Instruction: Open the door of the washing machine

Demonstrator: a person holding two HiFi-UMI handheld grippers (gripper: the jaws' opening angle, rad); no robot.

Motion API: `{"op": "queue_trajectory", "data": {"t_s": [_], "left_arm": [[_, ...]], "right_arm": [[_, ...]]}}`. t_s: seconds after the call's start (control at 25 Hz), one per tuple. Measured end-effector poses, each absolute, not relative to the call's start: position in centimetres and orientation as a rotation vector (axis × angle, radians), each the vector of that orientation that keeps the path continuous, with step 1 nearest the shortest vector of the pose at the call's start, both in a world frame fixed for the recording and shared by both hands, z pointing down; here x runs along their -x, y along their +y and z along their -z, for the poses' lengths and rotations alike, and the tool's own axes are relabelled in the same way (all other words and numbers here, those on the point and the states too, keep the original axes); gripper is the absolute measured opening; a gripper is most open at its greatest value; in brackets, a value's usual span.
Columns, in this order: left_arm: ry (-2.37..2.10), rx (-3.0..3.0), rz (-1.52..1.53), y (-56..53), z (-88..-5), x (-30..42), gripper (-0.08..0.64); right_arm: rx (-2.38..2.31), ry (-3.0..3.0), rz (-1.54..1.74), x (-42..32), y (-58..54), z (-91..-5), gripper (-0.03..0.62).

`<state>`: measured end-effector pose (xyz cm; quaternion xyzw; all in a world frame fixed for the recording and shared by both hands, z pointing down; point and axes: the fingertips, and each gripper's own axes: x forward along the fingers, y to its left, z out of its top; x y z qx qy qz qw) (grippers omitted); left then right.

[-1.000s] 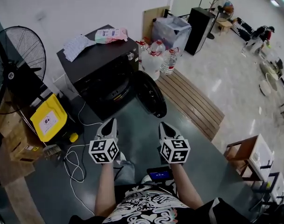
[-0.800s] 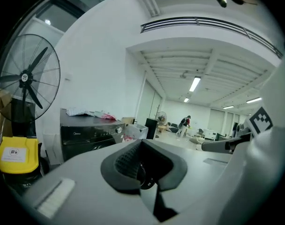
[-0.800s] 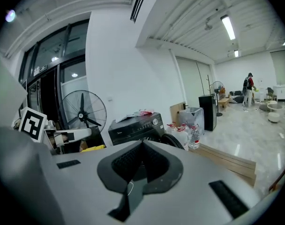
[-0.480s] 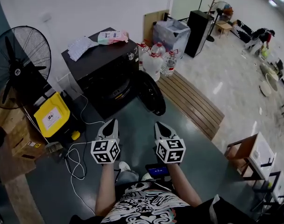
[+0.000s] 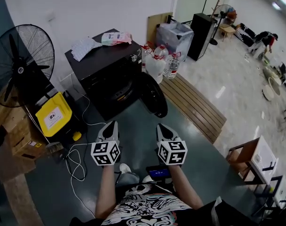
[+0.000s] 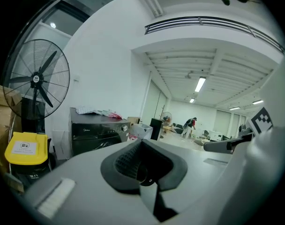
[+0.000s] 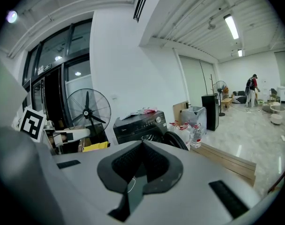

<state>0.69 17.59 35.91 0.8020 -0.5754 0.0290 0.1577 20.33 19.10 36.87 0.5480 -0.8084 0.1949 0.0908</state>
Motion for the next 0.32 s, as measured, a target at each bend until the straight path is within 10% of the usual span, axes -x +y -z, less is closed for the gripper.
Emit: {"op": "queue_trajectory", "data": {"t_s": [0.32], "left_arm": [[-1.644, -2.281, -0.088, 16.88, -36.61, -0.3, 0.0]], "right_arm": [[-1.639, -2.375, -0.568, -20.94, 18.34, -37.42, 0.002]]}}
